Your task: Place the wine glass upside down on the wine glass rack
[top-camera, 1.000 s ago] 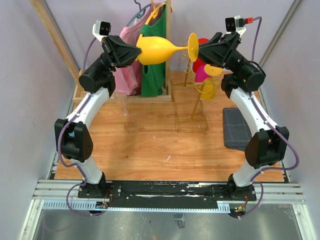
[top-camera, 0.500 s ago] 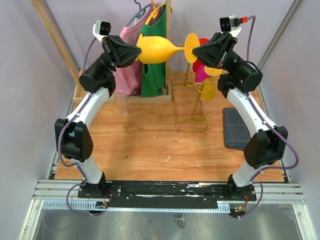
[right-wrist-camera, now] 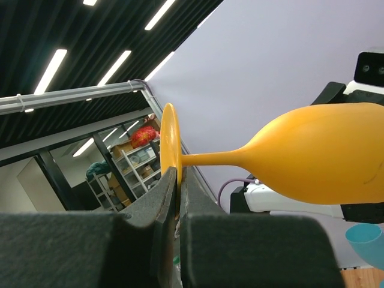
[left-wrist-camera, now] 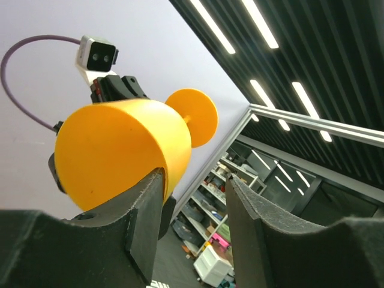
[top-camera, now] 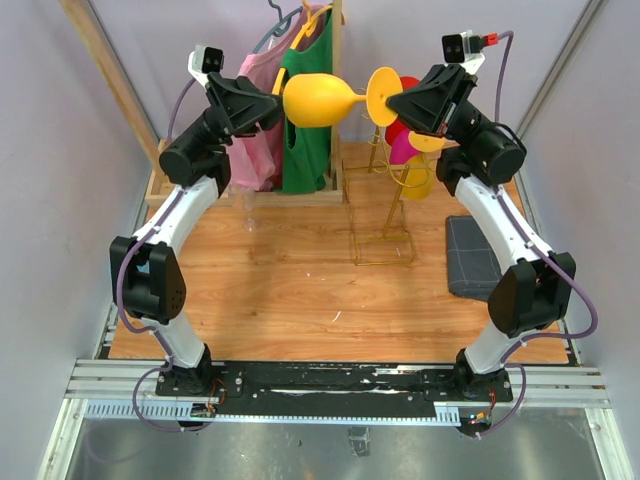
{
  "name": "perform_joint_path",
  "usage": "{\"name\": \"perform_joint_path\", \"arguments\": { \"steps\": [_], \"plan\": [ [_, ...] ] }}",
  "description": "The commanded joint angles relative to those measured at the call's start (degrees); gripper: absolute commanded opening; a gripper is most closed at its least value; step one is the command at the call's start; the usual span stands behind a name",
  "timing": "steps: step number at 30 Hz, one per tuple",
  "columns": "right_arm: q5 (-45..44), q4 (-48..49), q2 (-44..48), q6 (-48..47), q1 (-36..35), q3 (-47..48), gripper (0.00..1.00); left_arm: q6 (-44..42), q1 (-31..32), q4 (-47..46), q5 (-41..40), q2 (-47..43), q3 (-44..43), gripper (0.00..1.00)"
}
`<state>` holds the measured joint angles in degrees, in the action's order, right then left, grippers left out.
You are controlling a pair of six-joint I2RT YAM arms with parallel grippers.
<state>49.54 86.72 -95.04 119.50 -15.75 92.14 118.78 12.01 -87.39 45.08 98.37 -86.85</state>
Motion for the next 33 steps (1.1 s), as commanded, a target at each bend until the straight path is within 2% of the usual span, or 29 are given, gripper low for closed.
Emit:
{"name": "perform_joint_path", "arguments": {
  "steps": [1,11,17,24,29,33],
  "plan": [
    [-2.15,2.40,1.52,-1.72,3.65,2.84,0.01,1.84,-1.95,-14.81,1.79,-2.94,1.76,0.50],
    [-0.46,-1.35,5.89,-3.20,16.00,0.65,0.01,0.71,-3.85,-14.74,4.27,-5.22,5.38,0.50],
    [3.41,-12.15,12.48,-11.15,25.86,-6.17,0.01,-0.49,-4.19,-13.17,6.37,-6.63,5.57,0.49],
    [5.25,-24.30,16.07,-20.09,32.82,-11.52,0.01,-1.52,-4.30,-11.35,7.57,-7.33,6.24,0.49],
    [5.90,-39.62,19.84,-30.44,34.96,-14.58,0.01,0.05,-4.28,-12.60,6.89,-6.68,6.37,0.49],
    [5.05,-61.41,23.86,-45.64,35.11,-13.92,0.01,0.66,-4.33,-12.91,6.40,-5.83,6.24,0.49]
  ]
}}
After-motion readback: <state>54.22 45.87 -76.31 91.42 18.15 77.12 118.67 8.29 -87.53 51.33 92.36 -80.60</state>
